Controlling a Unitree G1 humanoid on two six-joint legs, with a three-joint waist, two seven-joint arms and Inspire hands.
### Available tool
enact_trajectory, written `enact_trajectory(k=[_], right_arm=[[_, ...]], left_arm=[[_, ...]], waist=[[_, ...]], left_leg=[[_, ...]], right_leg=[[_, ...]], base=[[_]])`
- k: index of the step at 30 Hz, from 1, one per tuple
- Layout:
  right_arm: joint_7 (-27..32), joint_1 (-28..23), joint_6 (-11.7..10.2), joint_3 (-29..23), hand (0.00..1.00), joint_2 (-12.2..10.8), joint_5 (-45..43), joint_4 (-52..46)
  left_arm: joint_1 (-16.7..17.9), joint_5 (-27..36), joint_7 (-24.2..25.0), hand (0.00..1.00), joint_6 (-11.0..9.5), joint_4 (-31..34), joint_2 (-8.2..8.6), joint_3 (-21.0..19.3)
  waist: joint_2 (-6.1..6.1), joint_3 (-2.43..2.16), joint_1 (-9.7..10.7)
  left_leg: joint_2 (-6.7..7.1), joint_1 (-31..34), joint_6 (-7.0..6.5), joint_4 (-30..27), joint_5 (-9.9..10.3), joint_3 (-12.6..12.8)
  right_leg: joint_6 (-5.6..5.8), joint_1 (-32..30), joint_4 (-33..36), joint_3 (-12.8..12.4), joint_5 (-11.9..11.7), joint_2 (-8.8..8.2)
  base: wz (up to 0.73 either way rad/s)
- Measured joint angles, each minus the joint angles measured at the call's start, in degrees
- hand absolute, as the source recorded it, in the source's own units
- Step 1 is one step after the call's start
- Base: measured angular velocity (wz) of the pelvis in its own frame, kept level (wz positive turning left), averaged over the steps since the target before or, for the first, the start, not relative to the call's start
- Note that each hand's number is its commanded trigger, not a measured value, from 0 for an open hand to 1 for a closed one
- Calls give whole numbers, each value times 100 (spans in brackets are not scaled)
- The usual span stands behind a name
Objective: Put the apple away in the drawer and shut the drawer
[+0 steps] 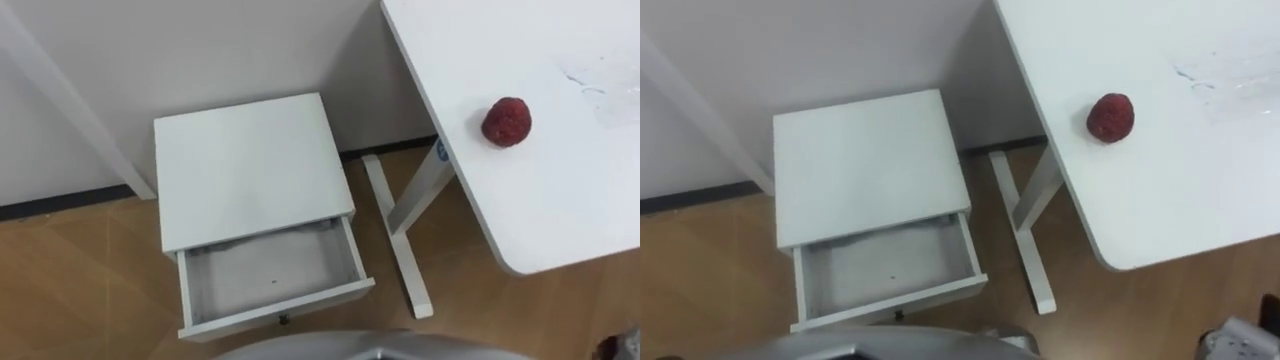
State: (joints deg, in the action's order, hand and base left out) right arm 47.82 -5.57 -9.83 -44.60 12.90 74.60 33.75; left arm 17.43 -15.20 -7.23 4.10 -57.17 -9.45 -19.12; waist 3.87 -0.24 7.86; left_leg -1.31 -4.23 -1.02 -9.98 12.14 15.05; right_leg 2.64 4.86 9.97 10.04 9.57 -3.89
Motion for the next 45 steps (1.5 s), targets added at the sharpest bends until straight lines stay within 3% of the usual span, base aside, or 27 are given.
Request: enact_trajectory(k=[3, 8, 11, 13, 15, 23, 31, 35, 37, 45], right_arm=[[443, 54, -194, 12, 0, 79, -1001, -755], [1078, 58, -333, 213, 0, 97, -2905, -1858], [1154, 63, -336, 533, 0, 157, -4030, -2151], [1163, 67, -330, 630, 0, 198, -4536, -2154], [1114, 67, -325, 924, 0, 255, -5168, -2173], [396, 68, -310, 1649, 0, 542, -6199, -2400], [-514, 49, -275, 2106, 0, 547, -7099, -2396], [-876, 49, -262, 2397, 0, 549, -7293, -2396], [-1046, 49, -256, 2543, 0, 549, -7293, -2395], [-1891, 48, -41, 2851, 0, 548, -7545, -2248]], left_arm=[[0, -2, -2, 0, -123, 3, 0, 33], [-4, -17, -16, 0, -193, -10, -23, 186], [-21, -8, -9, 0, -214, -20, -28, 393], [-38, -7, -3, 0, -227, -21, -31, 484], [-34, -10, -1, 0, -238, -29, -35, 592], [6, -22, 1, 0, -314, -252, -43, 728], [-16, -68, 50, 0, -400, -253, -48, 751], [-5, -14, 51, 0, -425, -253, -49, 756], [-6, -6, 55, 0, -425, -251, -51, 758], [-7, -5, 169, 0, -438, -237, -65, 886]], waist=[[-3, 1, 2], [-2, 6, -46], [-21, 7, -74], [-21, 14, -207], [-7, 39, -272], [-14, 55, -412], [16, 40, -638], [101, 87, -673], [126, 82, -672], [64, 75, -667]], left_leg=[[0, 25, 1, 43, 0, -32], [0, 200, 6, -38, -9, -94], [2, 216, 3, -51, -14, -70], [1, 202, 4, -50, -15, -75], [1, 202, 4, -51, -15, -71], [-4, 200, 9, -24, -18, -82], [-4, 136, 12, 13, -20, -81], [-5, 70, 12, 17, -20, -84], [-4, 58, 12, 17, -20, -88], [-7, 54, 13, -15, -19, -141]], right_leg=[[0, -6, -12, 45, 0, 1], [0, -143, -8, 114, 0, -3], [0, -190, -5, 109, 0, -6], [0, -189, -7, 94, 0, -6], [0, -192, -18, 87, -1, -6], [0, -190, -17, 106, 0, -4], [0, -176, -30, 133, 0, -3], [0, -80, -35, 153, 0, -4], [0, -73, -34, 164, -1, -9], [1, -9, -36, 224, -1, -15]], base=[[4], [6], [1], [-5], [-2], [0], [0], [0], [0], [1]])
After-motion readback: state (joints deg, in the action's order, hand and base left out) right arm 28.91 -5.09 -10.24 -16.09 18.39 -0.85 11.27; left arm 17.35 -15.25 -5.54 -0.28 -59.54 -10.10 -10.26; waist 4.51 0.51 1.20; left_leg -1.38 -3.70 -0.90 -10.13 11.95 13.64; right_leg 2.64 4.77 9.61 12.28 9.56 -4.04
